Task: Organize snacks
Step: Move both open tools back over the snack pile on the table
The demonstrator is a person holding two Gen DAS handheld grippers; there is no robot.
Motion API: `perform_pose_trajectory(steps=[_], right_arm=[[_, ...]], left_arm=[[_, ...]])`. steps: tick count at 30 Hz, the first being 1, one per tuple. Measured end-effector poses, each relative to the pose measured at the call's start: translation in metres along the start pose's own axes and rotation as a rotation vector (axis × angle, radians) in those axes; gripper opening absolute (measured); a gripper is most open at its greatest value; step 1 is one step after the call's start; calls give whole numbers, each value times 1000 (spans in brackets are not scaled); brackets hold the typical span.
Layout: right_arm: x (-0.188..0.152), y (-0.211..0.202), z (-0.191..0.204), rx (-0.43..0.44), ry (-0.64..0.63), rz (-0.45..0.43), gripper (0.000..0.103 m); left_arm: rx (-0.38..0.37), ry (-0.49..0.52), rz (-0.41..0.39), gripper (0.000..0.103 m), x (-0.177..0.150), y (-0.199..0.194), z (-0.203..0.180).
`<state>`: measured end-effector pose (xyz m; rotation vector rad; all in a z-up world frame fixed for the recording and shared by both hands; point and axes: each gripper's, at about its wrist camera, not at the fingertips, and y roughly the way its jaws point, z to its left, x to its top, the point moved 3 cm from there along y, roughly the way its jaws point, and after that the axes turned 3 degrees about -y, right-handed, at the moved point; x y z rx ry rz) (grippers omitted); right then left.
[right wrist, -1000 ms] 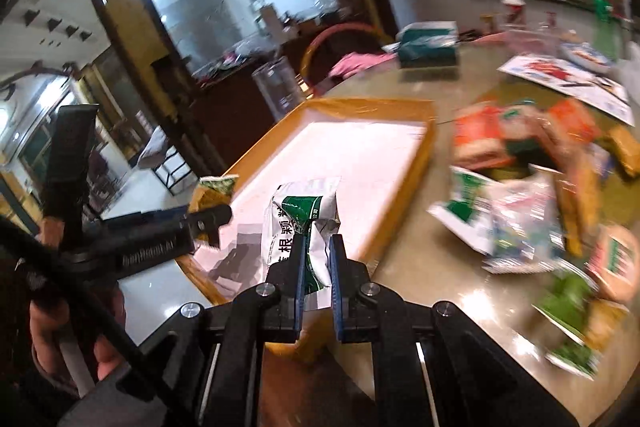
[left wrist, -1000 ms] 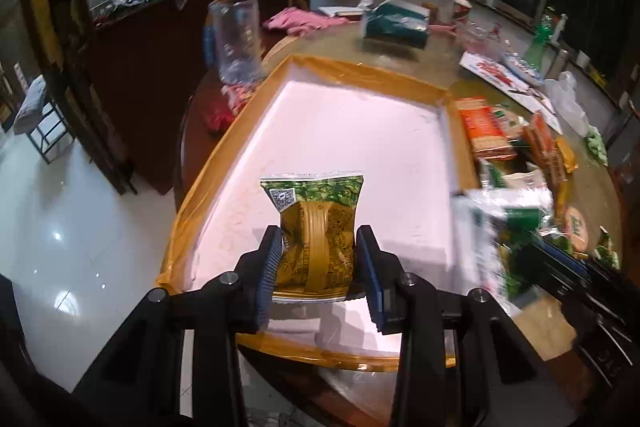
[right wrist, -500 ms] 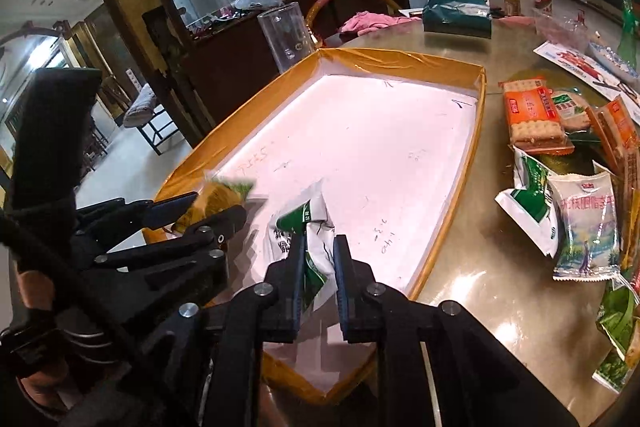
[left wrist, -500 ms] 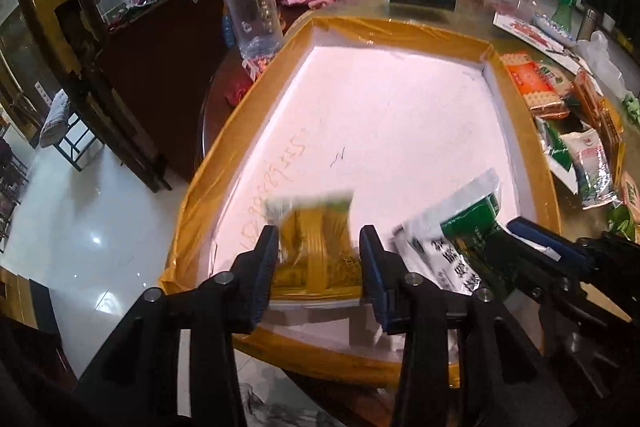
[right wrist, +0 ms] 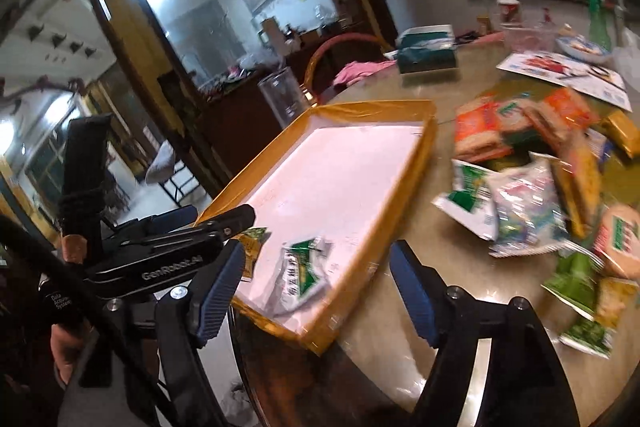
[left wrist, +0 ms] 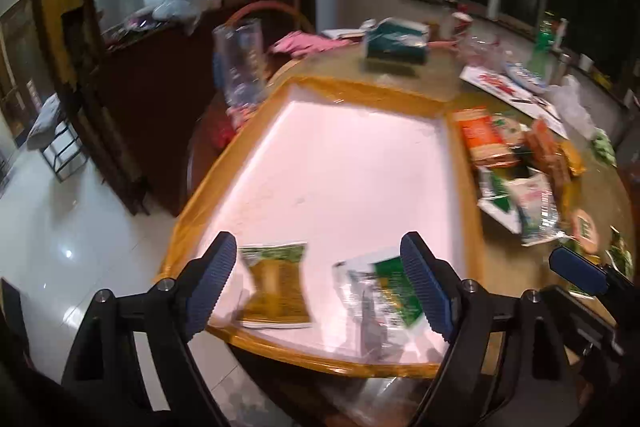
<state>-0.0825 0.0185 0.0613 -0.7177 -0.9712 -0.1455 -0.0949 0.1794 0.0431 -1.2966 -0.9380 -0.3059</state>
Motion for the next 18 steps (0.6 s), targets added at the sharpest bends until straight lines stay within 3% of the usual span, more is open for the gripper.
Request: perform_pose_trajectory(steps=[8,18], right_arm=[[-17,-39,-41,-24,93,4,76],[-46,-66,-104,-161,223,30,76]], left_arm=[[-138,78,-15,84,-4,-22,-58],[-162,200,77,84,-23,-18,-117]])
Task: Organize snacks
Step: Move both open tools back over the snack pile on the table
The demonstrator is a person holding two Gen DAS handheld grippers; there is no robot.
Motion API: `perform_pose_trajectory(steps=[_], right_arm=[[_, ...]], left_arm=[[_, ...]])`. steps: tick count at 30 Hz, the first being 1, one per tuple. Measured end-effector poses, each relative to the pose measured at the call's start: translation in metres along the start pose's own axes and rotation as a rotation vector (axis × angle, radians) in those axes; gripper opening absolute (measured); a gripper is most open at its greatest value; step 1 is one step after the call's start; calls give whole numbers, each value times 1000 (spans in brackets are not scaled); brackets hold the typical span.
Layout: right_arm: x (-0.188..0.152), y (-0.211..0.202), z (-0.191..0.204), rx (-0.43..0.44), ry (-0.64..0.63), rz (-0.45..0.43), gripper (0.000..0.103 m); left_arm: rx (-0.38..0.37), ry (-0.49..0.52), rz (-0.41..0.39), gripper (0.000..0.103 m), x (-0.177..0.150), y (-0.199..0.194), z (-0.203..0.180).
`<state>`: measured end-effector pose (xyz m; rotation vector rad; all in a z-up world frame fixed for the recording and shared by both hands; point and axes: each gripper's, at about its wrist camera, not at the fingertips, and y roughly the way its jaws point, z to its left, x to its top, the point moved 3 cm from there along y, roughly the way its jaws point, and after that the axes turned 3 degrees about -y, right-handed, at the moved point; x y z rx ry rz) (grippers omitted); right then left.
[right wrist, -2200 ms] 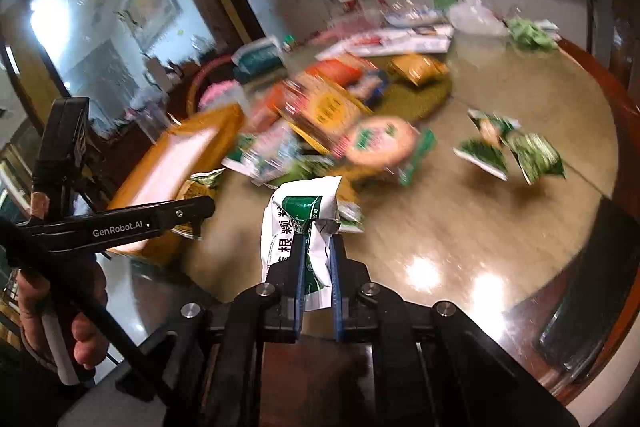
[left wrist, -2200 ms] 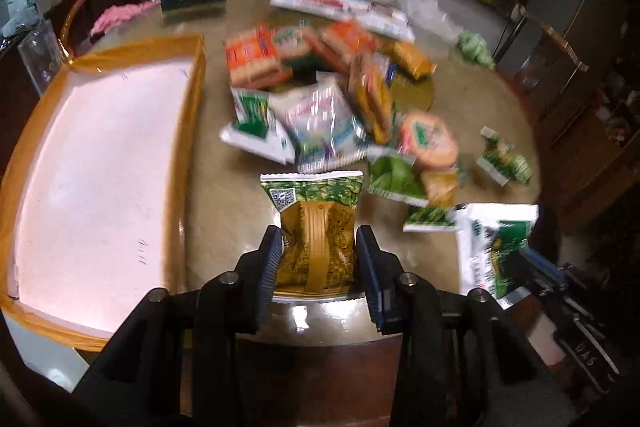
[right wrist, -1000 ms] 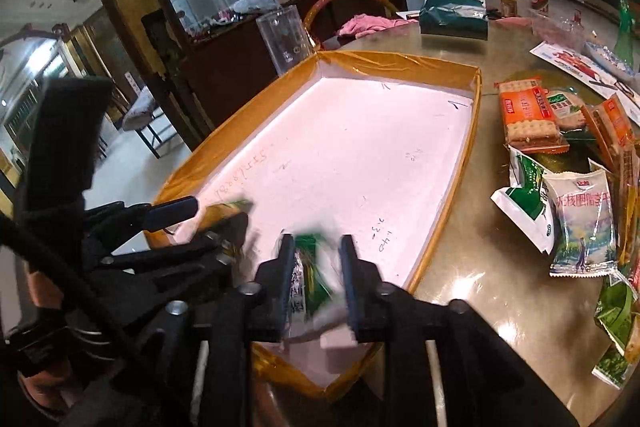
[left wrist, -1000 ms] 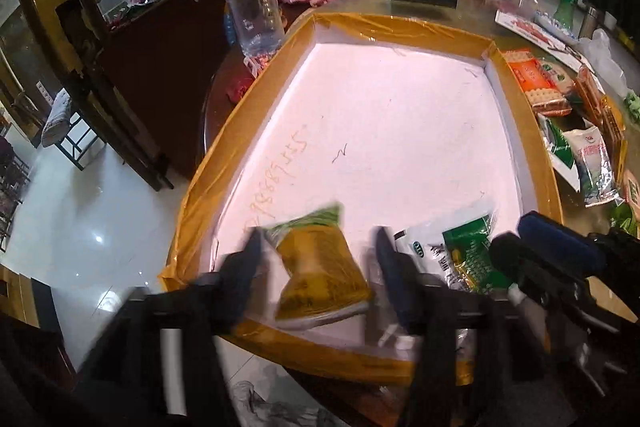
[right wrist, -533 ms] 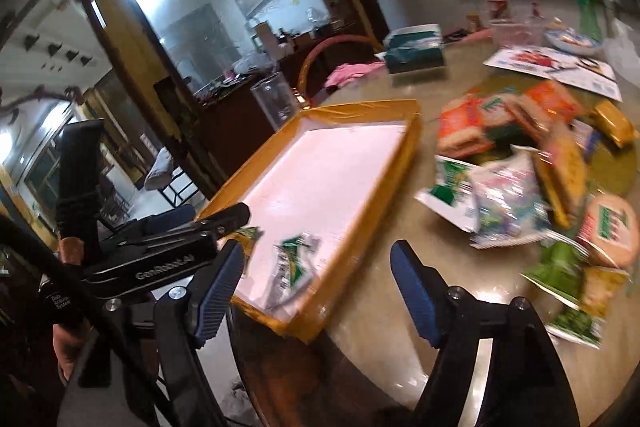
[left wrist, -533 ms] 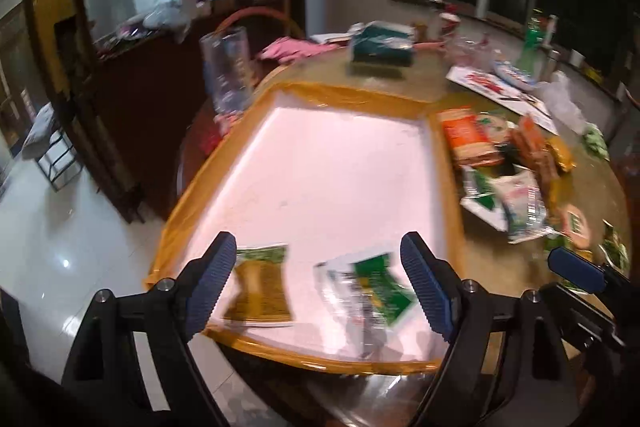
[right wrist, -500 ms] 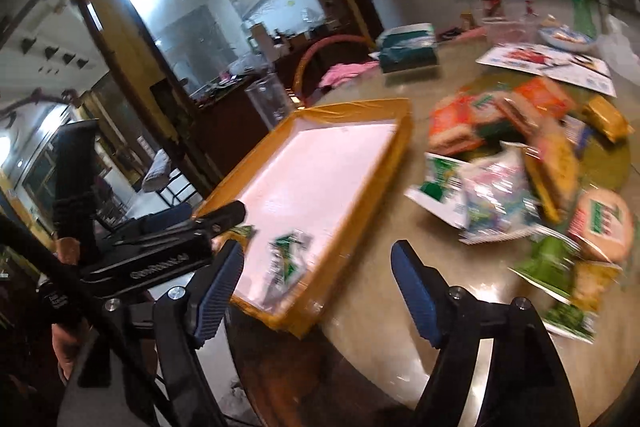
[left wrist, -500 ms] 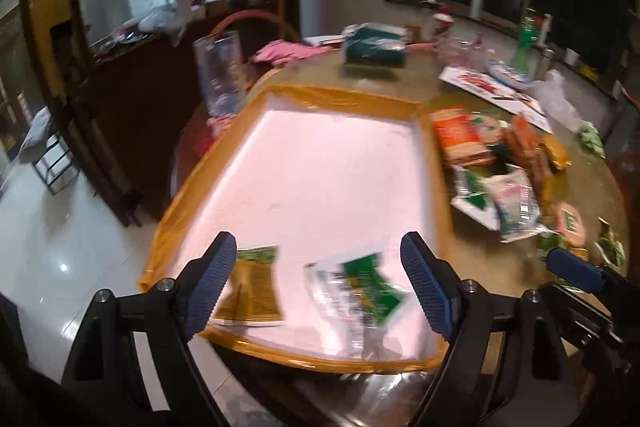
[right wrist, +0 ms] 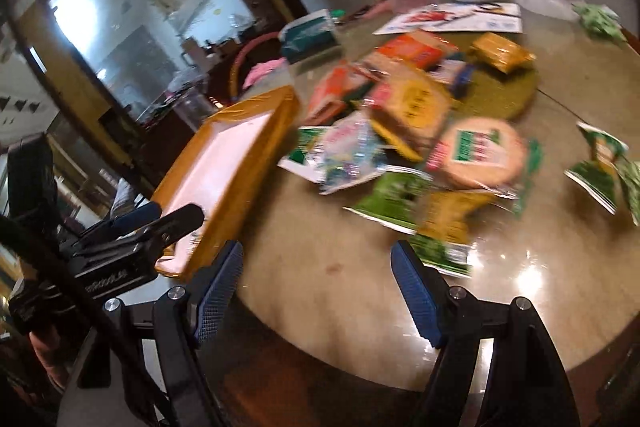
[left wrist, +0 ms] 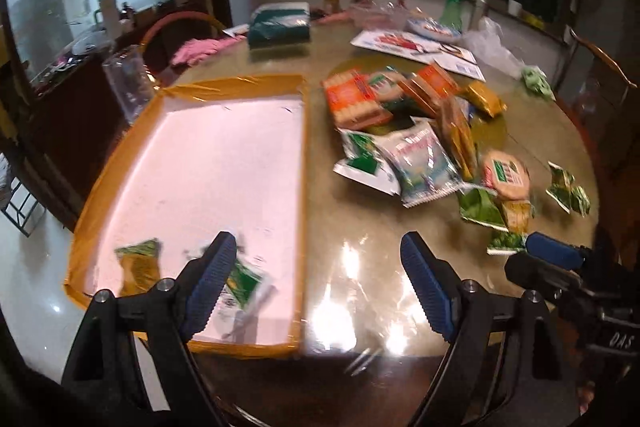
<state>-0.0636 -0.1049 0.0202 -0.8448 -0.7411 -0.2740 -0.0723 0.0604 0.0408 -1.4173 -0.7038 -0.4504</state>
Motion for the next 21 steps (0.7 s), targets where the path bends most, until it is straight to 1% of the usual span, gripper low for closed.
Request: perform_pose_trajectory(steps=[3,7,10,21], right_arm=[[-5,-3,-14,-20,25,2,76],[-7,-6,-20,-29,34,3,76],[-7,-4,-22,-21,35,9,76],[-8,-1,-19,-10,36,31,76]], left_arm=[[-4,23,20,84,-1,4,-6],[-11,56,35,84,-3,6,-17],[-1,79,42,84,-4,7,-21],[-5,75,61,84,-7,10,-18]])
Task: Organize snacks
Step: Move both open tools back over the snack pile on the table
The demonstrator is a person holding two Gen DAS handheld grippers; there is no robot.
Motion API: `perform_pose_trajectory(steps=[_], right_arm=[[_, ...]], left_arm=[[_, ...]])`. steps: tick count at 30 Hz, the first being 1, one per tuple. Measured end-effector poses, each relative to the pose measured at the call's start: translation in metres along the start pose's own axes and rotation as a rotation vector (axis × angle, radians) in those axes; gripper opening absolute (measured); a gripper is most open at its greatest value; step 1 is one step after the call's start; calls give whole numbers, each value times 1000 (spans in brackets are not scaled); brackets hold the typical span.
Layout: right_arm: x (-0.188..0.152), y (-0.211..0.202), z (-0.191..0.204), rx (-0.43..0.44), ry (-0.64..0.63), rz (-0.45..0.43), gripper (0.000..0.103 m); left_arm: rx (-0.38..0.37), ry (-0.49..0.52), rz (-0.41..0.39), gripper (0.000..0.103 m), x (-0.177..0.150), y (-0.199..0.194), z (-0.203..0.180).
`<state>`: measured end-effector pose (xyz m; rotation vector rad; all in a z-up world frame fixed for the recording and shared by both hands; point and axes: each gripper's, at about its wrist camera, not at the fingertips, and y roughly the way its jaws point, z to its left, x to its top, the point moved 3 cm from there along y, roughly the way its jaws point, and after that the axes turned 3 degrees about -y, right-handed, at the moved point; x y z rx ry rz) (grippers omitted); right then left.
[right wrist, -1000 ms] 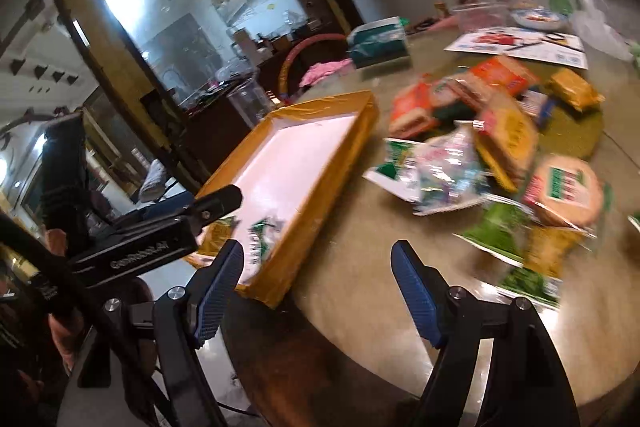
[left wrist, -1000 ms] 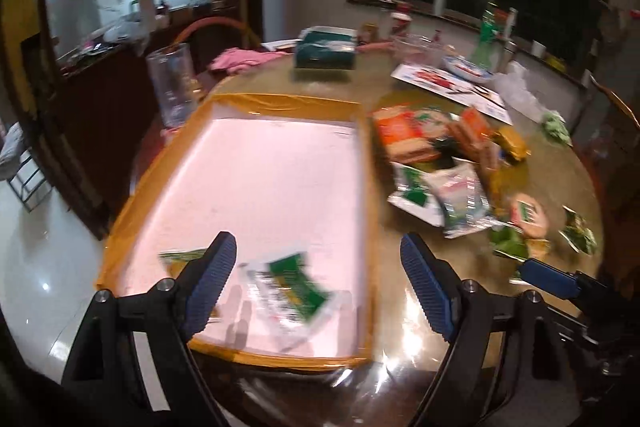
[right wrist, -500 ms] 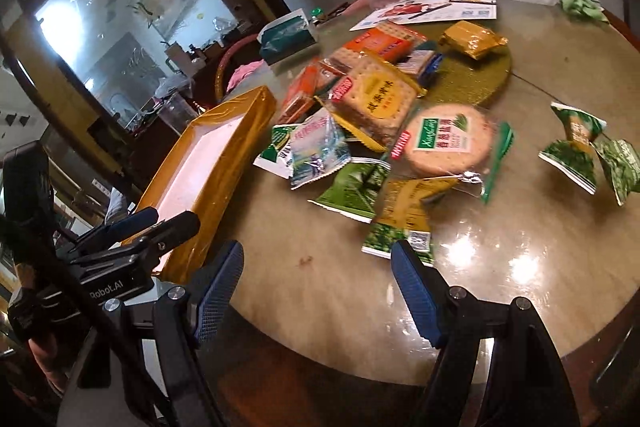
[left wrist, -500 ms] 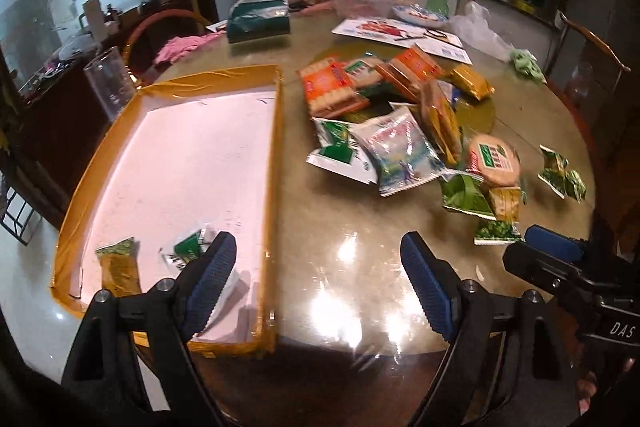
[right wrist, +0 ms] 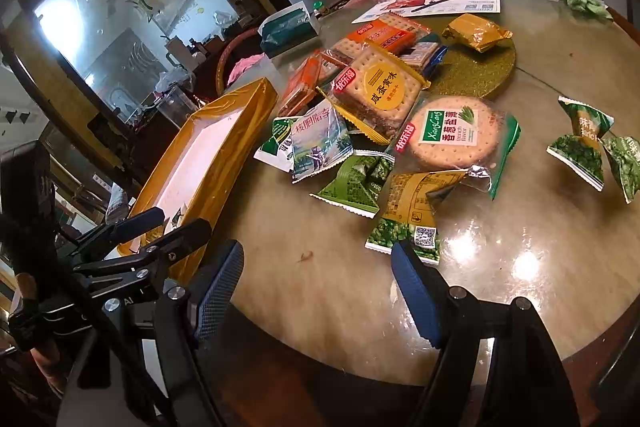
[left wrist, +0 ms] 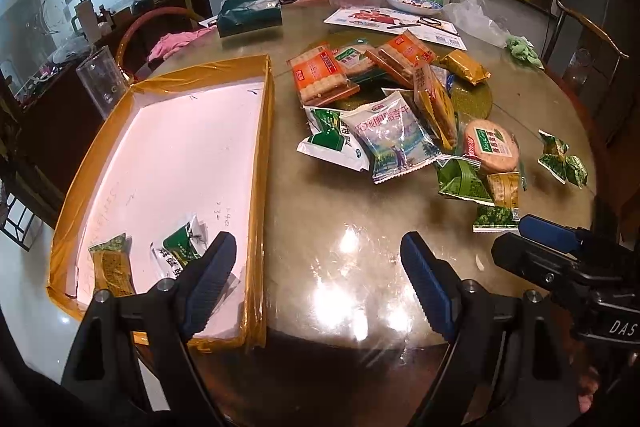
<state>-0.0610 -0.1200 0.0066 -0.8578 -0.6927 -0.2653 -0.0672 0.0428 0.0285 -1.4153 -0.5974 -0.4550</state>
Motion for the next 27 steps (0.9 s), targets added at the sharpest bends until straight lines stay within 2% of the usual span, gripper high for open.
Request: perform_pose_trajectory(steps=[27], right_arm=[[1,2,5,-10,-9,11,76]], left_arm=[[9,21,5,84,-5,2,0]])
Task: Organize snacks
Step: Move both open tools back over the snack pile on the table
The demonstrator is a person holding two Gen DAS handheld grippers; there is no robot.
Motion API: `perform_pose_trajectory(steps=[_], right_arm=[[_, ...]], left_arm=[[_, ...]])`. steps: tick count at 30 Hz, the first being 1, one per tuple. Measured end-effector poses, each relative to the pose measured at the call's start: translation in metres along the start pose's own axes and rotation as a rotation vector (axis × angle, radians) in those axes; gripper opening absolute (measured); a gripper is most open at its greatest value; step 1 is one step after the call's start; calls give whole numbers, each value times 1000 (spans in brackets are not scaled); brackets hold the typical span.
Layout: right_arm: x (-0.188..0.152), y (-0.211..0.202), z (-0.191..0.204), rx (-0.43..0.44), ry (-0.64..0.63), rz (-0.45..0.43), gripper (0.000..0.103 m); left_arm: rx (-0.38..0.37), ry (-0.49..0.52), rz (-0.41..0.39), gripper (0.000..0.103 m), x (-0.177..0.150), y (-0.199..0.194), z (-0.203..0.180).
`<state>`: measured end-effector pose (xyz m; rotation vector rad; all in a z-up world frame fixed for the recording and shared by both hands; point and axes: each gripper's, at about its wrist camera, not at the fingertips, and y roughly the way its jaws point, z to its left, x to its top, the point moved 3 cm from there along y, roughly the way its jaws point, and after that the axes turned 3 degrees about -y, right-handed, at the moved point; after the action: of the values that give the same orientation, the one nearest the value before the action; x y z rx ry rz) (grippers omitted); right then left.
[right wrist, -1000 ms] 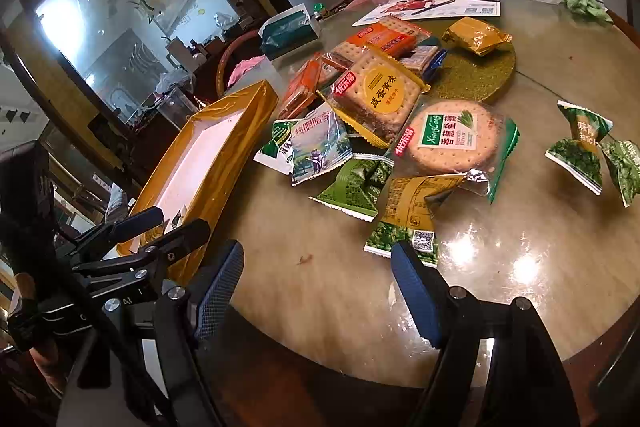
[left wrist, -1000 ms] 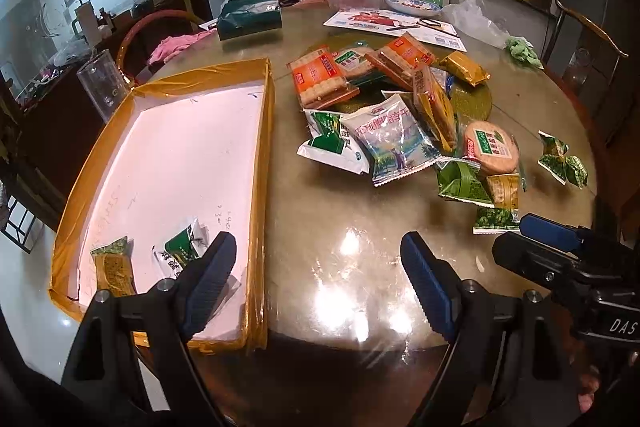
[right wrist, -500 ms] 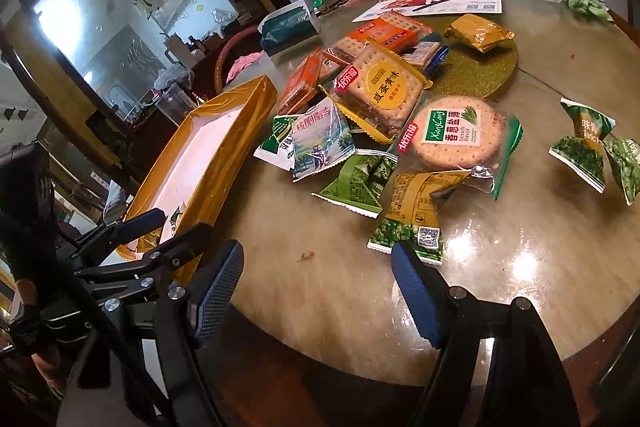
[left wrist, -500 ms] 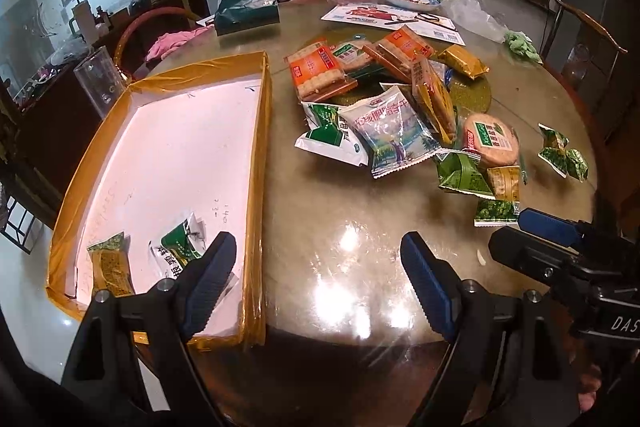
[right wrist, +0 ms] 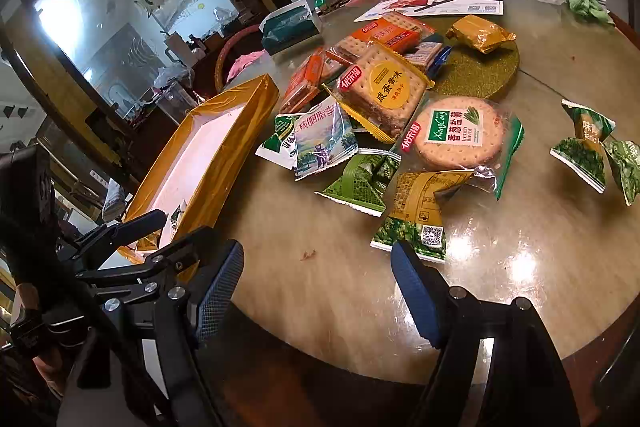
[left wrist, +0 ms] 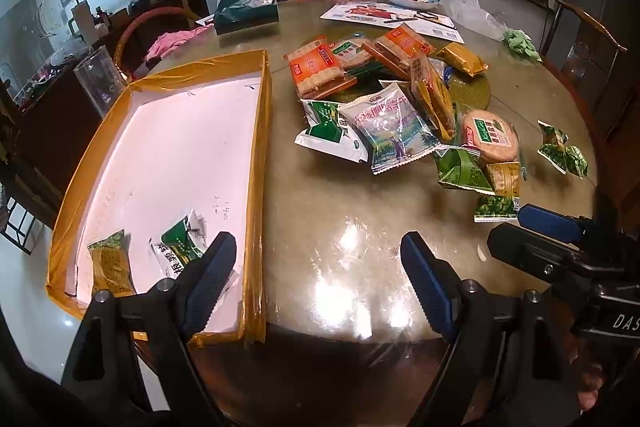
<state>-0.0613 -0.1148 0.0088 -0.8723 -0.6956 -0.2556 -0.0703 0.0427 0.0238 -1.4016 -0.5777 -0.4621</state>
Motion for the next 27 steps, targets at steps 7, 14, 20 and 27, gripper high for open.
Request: perform_pose_trajectory(steps=[7,14,20,27], right_arm=[[0,0,2,1,2,3,76],[0,0,2,2,1,3,76],[0,0,3,1,2,3,76],[0,0,4,2,-2,3,76]], left_arm=[[4,0,5,84,-1,0,1],[8,8,6,84,-2,-1,3],[9,13,5,84,-2,-1,2],[19,29,10,85,-2,-1,0]])
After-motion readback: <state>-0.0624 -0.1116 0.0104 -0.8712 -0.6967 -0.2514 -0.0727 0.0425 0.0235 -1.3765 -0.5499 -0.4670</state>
